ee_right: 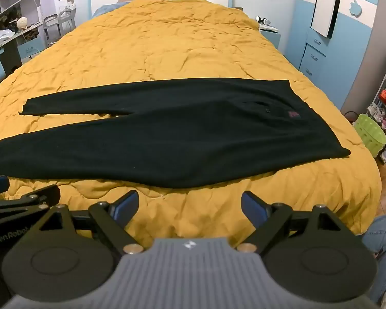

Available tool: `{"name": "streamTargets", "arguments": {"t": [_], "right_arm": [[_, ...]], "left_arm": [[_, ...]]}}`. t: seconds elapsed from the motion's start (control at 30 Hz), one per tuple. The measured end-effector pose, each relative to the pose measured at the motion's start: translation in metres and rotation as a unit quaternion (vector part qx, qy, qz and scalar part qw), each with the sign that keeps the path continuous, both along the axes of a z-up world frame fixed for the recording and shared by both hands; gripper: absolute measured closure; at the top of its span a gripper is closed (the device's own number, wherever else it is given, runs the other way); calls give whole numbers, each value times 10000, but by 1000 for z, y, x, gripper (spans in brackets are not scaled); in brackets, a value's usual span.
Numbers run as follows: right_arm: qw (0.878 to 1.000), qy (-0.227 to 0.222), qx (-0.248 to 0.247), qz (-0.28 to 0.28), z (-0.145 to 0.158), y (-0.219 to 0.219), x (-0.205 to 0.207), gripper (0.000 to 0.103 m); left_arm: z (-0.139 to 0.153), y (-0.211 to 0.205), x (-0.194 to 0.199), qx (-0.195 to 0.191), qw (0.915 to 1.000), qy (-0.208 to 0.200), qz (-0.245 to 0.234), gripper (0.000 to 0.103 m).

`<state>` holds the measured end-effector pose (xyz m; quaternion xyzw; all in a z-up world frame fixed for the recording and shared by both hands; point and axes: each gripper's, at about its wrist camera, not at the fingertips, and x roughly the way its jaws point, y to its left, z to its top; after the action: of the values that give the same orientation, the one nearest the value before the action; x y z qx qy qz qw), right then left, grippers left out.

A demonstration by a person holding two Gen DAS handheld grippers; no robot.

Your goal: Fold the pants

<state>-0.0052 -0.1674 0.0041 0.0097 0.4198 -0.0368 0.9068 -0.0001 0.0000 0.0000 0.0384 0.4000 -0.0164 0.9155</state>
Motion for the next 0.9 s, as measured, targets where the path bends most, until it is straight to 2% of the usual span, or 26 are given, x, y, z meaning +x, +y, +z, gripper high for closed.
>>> {"name": "streamTargets", "arguments": {"t": [0.9], "right_arm": [[10000,18,52,10,-2,-1,-1,20]], "left_arm": [[-1,-2,-1,15,10000,10,-48,7]]}}
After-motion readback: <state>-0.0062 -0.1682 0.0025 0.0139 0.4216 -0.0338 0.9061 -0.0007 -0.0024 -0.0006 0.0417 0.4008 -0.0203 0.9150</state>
